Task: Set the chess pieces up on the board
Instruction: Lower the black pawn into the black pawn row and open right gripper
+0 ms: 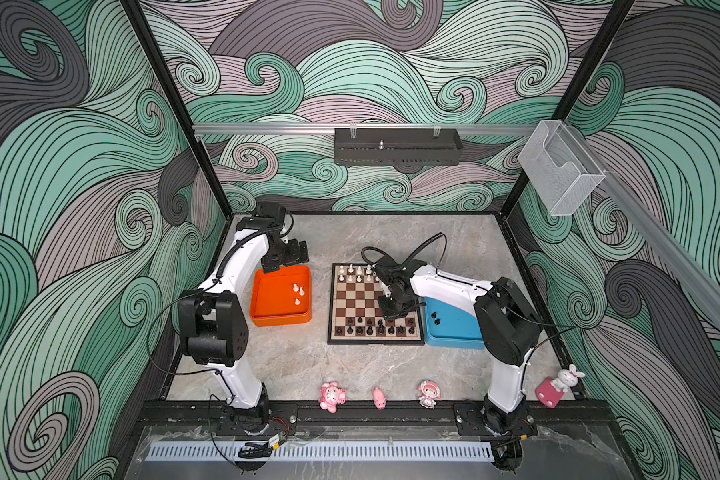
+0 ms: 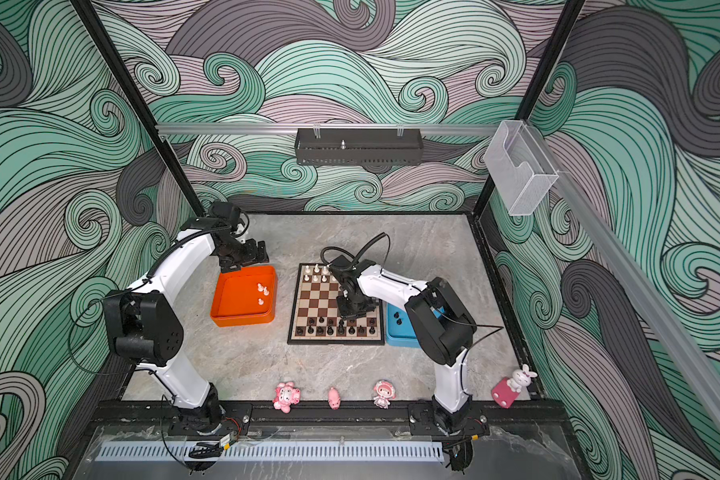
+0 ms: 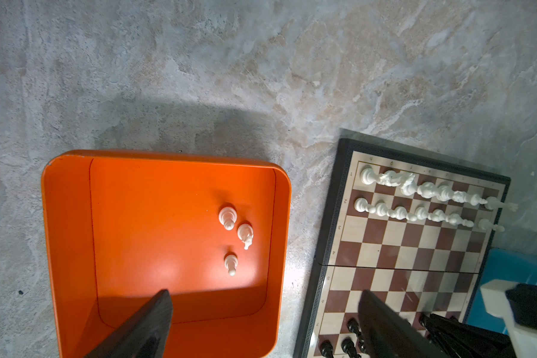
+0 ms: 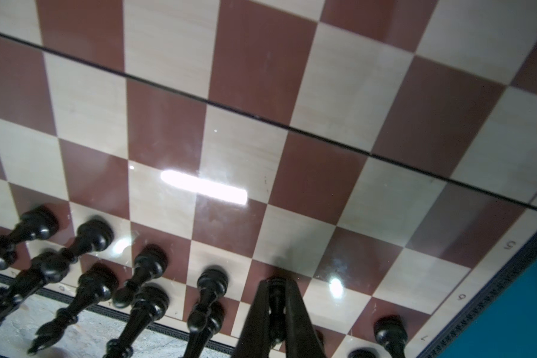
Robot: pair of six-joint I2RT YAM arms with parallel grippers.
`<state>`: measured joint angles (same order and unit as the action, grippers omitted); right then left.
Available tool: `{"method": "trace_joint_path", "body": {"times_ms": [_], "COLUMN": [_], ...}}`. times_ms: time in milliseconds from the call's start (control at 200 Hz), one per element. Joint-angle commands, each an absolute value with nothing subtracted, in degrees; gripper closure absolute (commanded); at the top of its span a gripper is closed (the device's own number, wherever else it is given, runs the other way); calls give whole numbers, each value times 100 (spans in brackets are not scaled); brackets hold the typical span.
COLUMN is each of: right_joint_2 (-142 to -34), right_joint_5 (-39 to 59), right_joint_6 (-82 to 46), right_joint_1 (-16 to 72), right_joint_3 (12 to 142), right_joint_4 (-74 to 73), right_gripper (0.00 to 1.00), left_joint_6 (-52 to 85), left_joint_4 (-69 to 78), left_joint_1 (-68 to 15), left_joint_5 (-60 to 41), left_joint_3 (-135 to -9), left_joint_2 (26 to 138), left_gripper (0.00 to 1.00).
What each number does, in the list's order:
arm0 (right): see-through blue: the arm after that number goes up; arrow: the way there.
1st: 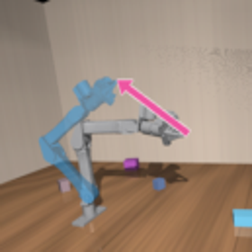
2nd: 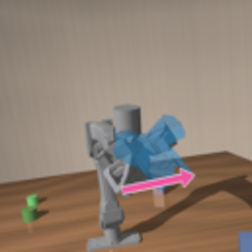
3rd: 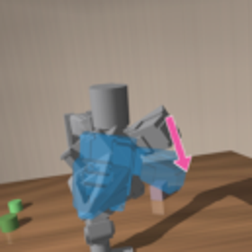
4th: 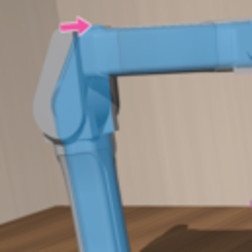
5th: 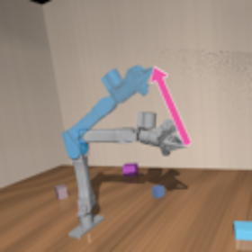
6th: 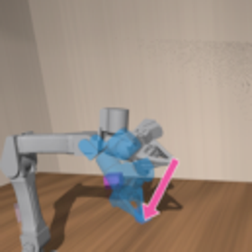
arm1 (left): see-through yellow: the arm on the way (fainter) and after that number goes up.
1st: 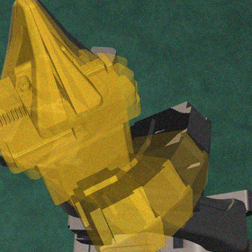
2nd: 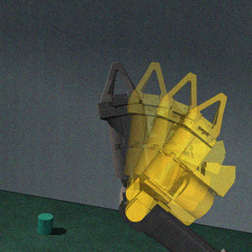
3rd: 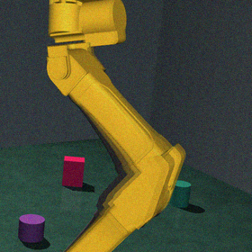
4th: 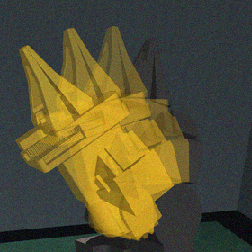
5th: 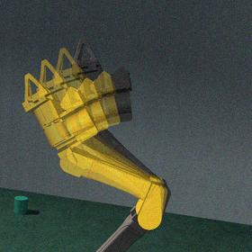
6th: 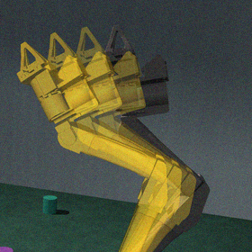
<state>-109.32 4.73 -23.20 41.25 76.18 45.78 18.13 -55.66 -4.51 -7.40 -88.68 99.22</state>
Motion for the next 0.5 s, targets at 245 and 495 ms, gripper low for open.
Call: {"method": "trace_joint_path", "body": {"times_ms": [245,495], "right_joint_2": [-10936,-10925], "right_joint_5": [544,544], "right_joint_6": [-2397,-2417], "right_joint_1": [4166,4197], "right_joint_3": [7454,7418], "right_joint_4": [4607,4599], "right_gripper": [90,90], "left_joint_6": [1892,1900], "left_joint_4": [-5555,-5546], "left_joint_1": [-396,-396], "left_joint_5": [-850,-888], "left_joint_3": [-8811,-8817], "left_joint_2": [9905,9917], "left_gripper": [4,4]}}
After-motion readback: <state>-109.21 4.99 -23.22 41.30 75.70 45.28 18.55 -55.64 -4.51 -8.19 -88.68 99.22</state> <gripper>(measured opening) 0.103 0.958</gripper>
